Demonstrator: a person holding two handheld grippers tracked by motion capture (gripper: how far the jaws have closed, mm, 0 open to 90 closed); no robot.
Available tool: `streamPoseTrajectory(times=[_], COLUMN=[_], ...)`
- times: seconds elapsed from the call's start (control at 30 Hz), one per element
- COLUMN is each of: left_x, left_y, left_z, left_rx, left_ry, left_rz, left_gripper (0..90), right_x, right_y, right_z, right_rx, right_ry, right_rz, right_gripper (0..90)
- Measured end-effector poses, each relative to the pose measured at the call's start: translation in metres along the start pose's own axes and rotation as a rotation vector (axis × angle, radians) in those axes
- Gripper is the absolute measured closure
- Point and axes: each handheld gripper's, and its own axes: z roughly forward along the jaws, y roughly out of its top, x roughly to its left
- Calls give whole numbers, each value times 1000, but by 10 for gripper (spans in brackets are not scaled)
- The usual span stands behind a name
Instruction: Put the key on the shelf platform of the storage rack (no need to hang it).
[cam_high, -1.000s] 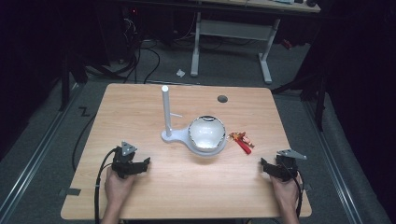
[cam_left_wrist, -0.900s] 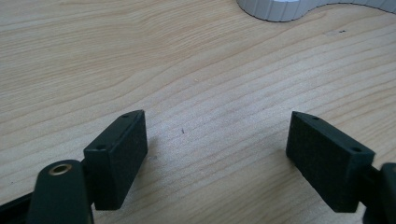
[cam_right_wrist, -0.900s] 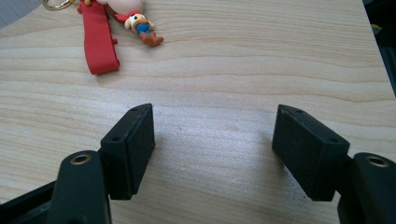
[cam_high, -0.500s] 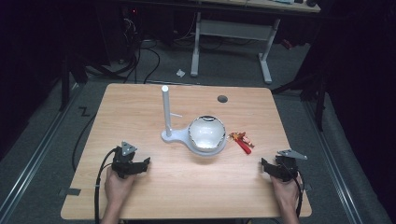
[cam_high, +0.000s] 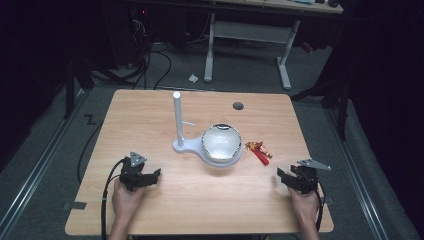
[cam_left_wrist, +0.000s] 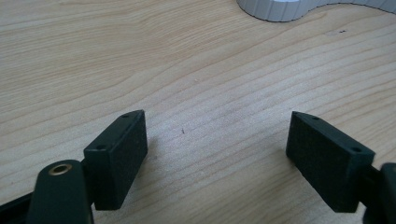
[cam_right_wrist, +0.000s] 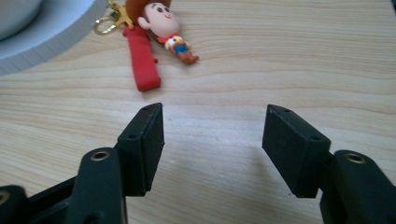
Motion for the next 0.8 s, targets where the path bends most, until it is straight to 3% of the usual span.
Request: streamPoseTrajectory(times=[0.23, 0.47, 0.8], left_x=[0, 0, 0], left_y=[0, 0, 0], left_z=[0, 0, 0], left_rx=[0, 0, 0], left_ry=[0, 0, 1], left_rz=[1, 0, -1], left_gripper=[210, 210, 210], right_x=[10, 17, 25], right_y=[10, 19, 35], right_z=[3, 4, 8], right_rx=[-14, -29, -17], right_ry=[33, 33, 57], right_rz=[-27, -66, -110], right_gripper=[415, 398, 401])
